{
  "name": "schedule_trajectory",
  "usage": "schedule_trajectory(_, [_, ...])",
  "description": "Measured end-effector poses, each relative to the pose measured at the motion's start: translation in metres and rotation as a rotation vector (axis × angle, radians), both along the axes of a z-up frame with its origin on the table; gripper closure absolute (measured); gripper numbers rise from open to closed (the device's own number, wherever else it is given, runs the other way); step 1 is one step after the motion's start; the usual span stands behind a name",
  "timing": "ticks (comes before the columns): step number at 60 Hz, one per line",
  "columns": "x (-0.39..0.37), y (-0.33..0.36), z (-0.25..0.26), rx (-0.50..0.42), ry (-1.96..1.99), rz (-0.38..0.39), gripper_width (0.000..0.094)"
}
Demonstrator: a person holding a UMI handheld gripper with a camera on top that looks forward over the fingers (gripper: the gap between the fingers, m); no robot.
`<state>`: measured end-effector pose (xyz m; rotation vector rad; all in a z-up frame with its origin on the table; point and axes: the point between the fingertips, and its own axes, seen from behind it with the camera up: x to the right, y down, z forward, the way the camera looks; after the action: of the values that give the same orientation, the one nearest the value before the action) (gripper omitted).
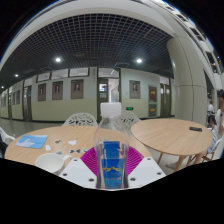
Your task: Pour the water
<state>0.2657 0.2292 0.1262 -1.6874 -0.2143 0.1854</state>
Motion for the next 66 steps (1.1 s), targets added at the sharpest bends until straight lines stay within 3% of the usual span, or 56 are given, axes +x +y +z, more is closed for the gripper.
schedule_trajectory(6, [0.001,0.002,-0.03,-0.044,-0.021,0.011,0.0629])
schedule_trajectory(11, [0.003,0.001,-0.033,-0.03,-0.003,0.022,0.0625])
schedule_trajectory(17, [0.005,0.001,-0.029,-0.028,0.011,0.033,0.0523])
schedule_trajectory(20, [0.004,0.001,-0.034,-0.055,0.006,0.031,0.0413])
schedule_trajectory(25, [0.011,-0.011,-0.044,-0.144,-0.018,0.013,0.0071])
schedule_trajectory(27, [0.014,-0.015,-0.041,-0.144,-0.029,0.004,0.0108])
schedule_trajectory(31, [0.024,-0.01,-0.034,-0.136,-0.045,-0.028,0.0097])
schedule_trajectory(34, [0.018,-0.048,-0.03,-0.137,-0.056,-0.022,0.0097])
schedule_trajectory(44, [-0.023,-0.16,-0.009,-0.111,-0.079,0.083,0.0092])
schedule_trajectory(53, [-0.11,-0.251,0.004,-0.12,0.002,0.212,0.0092])
schedule_trajectory(66, [-0.223,-0.323,0.012,-0.107,0.043,0.307,0.009])
